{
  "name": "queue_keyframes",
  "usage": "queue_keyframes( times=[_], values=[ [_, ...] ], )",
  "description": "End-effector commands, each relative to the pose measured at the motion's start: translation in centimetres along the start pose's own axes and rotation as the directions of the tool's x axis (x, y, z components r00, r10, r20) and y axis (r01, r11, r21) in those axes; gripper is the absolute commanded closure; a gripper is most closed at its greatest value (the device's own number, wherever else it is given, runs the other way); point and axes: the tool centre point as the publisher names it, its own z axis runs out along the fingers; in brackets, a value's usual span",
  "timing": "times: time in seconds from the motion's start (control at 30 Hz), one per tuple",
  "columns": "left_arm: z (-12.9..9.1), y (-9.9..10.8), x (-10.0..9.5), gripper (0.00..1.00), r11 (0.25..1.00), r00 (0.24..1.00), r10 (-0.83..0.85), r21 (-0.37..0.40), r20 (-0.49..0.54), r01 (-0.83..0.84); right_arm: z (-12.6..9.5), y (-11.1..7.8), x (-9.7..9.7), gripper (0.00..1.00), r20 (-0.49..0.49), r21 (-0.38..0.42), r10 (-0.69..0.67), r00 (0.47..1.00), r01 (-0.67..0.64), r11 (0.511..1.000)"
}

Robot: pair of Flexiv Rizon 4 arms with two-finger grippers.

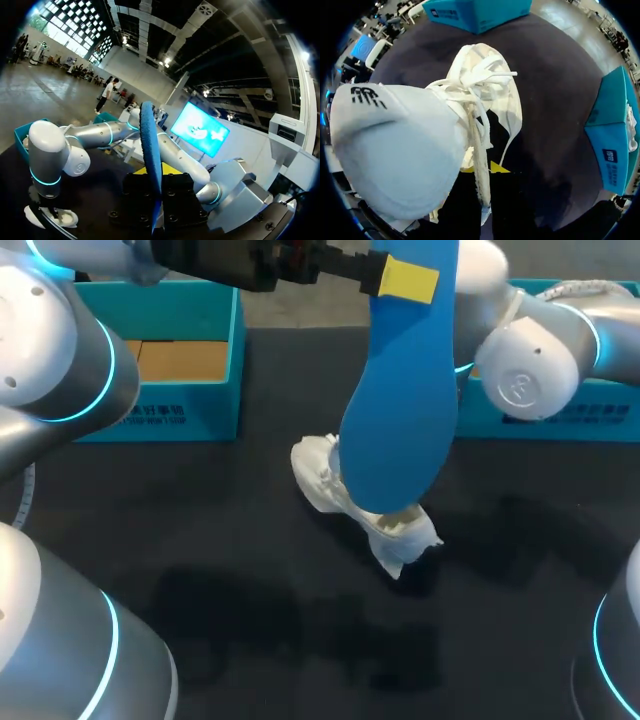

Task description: Take the shoe out of the shoebox, open the shoe tongue, remove and reinsert the insole, then place the shoe into the shoebox

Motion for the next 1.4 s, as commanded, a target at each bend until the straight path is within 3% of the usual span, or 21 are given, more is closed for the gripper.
queue_keyframes(
  times=[0.03,0.4,0.47,0.5,0.57,0.7,0.87,0.9,1.2,1.4],
  values=[
    [0.1,0.0,-0.1,1.00,1.000,1.000,0.000,-0.001,0.000,0.000,0.1,-0.4,0.8,1.00,0.029,0.003,-0.015,0.999,0.015,1.000],
    [0.1,0.0,-0.1,1.00,1.000,1.000,0.000,-0.001,0.000,0.000,0.1,-0.4,0.8,1.00,0.029,0.003,-0.015,0.999,0.015,1.000],
    [0.1,0.0,-0.1,1.00,1.000,1.000,0.000,-0.001,0.000,0.000,0.3,-0.4,0.8,1.00,0.044,0.028,0.062,0.997,-0.064,0.998],
    [0.1,0.0,-0.1,1.00,1.000,1.000,0.000,-0.001,0.000,0.000,0.3,-0.6,1.0,1.00,-0.006,-0.009,0.121,0.993,-0.121,0.993],
    [0.1,0.0,-0.1,1.00,1.000,1.000,0.000,-0.001,0.000,0.000,0.2,-0.8,1.2,1.00,-0.016,-0.021,0.172,0.985,-0.173,0.985],
    [0.1,0.0,-0.1,1.00,1.000,1.000,0.000,-0.001,0.000,0.000,-0.1,-1.8,1.8,1.00,-0.059,-0.099,0.354,0.933,-0.359,0.928],
    [0.1,0.0,-0.1,1.00,1.000,1.000,0.000,-0.001,0.000,0.000,-0.5,-2.8,2.0,1.00,-0.090,-0.128,0.466,0.880,-0.475,0.871],
    [0.1,0.0,-0.1,1.00,1.000,1.000,0.000,-0.001,0.000,0.000,-0.3,-3.2,2.1,1.00,-0.077,-0.133,0.518,0.852,-0.524,0.841],
    [0.1,0.0,-0.1,1.00,1.000,1.000,0.000,-0.001,0.000,0.000,0.8,-4.1,2.3,1.00,-0.107,-0.154,0.635,0.765,-0.644,0.750],
    [0.1,0.0,-0.1,1.00,1.000,1.000,0.000,-0.001,0.000,0.000,1.8,-4.1,2.2,1.00,-0.135,-0.145,0.644,0.753,-0.658,0.739]
  ],
)
